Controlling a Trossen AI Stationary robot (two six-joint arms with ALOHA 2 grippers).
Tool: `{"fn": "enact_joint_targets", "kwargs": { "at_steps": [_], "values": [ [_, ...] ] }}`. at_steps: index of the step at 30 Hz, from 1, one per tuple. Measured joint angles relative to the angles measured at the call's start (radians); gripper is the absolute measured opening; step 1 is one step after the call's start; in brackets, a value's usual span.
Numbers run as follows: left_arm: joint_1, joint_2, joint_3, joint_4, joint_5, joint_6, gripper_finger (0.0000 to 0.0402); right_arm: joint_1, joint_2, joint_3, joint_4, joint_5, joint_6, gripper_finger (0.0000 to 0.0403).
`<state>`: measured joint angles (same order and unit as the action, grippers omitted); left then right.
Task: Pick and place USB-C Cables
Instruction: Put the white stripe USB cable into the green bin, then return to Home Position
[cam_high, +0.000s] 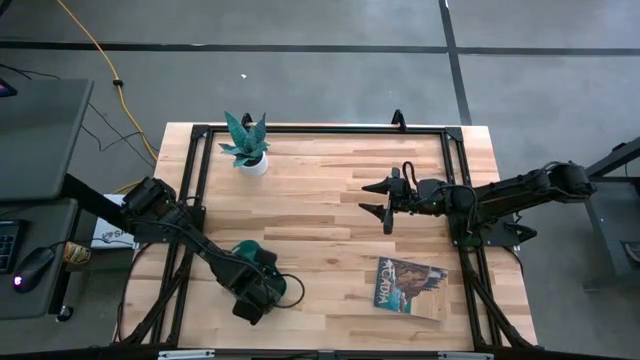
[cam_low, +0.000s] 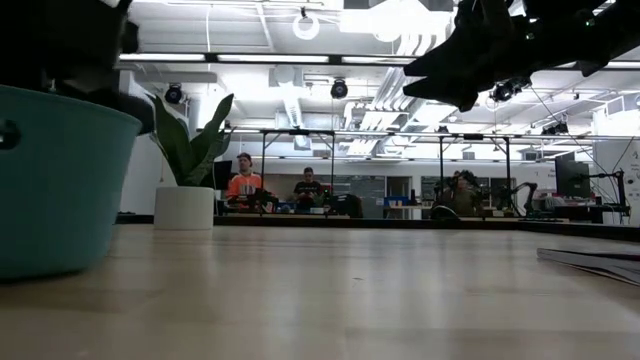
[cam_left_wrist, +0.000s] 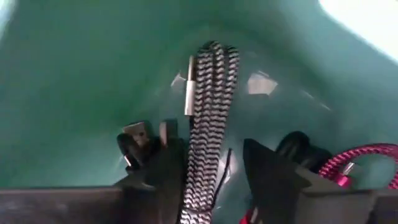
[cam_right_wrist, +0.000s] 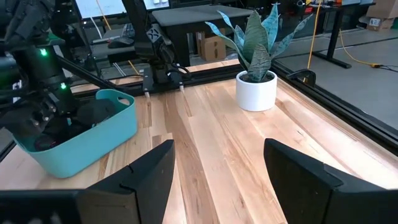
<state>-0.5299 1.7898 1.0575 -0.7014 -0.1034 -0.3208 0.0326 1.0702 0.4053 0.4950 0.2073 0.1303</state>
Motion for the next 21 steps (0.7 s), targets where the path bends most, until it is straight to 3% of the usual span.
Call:
{"fn": "enact_joint_targets", "kwargs": {
  "at_steps": [8, 13, 17, 21],
  "values": [
    [0.008, 0.000, 0.051, -0.067, 0.035, 0.031, 0.0191, 0.000, 0.000, 0.000, 0.000, 0.000, 0.000, 0.0238],
    [0.025, -0.001, 0.143, -0.328, 0.121, 0.009, 0.0195, 0.000, 0.000, -0.001, -0.001, 0.000, 0.000, 0.0238],
    [0.035, -0.007, 0.245, -0.459, 0.114, -0.014, 0.0195, 0.000, 0.000, -0.001, 0.000, 0.000, 0.000, 0.0238],
    [0.032, -0.051, 0.327, -0.474, 0.081, 0.020, 0.0195, 0.000, 0.000, -0.001, -0.001, 0.000, 0.000, 0.0238]
  ]
}}
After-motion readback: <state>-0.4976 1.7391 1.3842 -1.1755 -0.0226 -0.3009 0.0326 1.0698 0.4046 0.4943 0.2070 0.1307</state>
